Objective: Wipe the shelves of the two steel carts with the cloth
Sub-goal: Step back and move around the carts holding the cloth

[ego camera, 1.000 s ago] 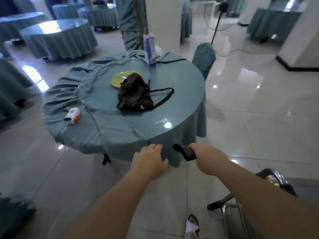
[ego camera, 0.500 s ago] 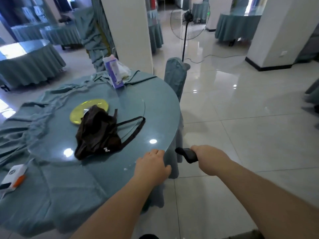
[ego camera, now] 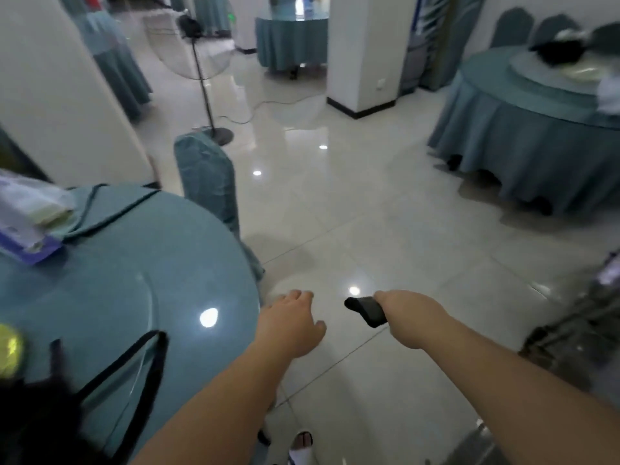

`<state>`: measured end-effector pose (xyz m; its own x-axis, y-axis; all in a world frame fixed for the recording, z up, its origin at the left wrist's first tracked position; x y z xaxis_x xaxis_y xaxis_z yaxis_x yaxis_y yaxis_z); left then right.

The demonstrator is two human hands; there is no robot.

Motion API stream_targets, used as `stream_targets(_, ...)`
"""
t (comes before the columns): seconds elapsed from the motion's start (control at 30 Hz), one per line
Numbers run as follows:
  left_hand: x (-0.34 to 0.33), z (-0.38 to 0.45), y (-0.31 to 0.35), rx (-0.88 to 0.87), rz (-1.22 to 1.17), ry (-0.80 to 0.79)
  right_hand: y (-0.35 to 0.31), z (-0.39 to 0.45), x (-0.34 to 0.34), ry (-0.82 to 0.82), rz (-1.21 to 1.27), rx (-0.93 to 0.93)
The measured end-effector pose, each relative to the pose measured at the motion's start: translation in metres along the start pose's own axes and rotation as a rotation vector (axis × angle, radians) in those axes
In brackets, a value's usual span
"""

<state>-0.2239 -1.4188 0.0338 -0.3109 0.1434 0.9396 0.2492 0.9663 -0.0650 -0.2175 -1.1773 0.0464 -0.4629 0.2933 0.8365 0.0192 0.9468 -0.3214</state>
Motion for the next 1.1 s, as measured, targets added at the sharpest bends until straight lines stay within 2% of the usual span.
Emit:
stream_targets(0.2,0.033,0.089,0.03,-0.27,0.122,-0.026,0.059,0.016,0.0,0.044,0.145,-0.232)
stream_targets(0.47,0.072,0.198,0.144,-0.542,0.222,0.028,0.179,0.02,0.028,0.109,0.27,-0.535)
stream_targets(0.63,0.111,0.263,0.222,-0.639,0.262,0.064,0.262,0.033,0.077,0.159,0.354,-0.626)
stream_targets(0.83,0.15,0.331,0.304,-0.675,0.267,0.062,0.342,0.06,0.142,0.171,0.408,-0.675)
stream_targets(1.1,0.172,0.439,0.396,-0.825,0.371,-0.005,0.414,0.108,0.175,0.173,0.519,-0.793)
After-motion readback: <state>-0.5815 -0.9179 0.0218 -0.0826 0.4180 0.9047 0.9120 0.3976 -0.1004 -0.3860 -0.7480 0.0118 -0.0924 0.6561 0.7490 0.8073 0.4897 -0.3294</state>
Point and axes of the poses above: each hand's wrist, its own z-axis towards the middle knuckle, its own x-axis out of the back of the hand, y = z × x, the point moved 1 cm from there along z, towards the middle knuckle, and after that the axes turned 15 degrees about z, right-handed, at the moved point
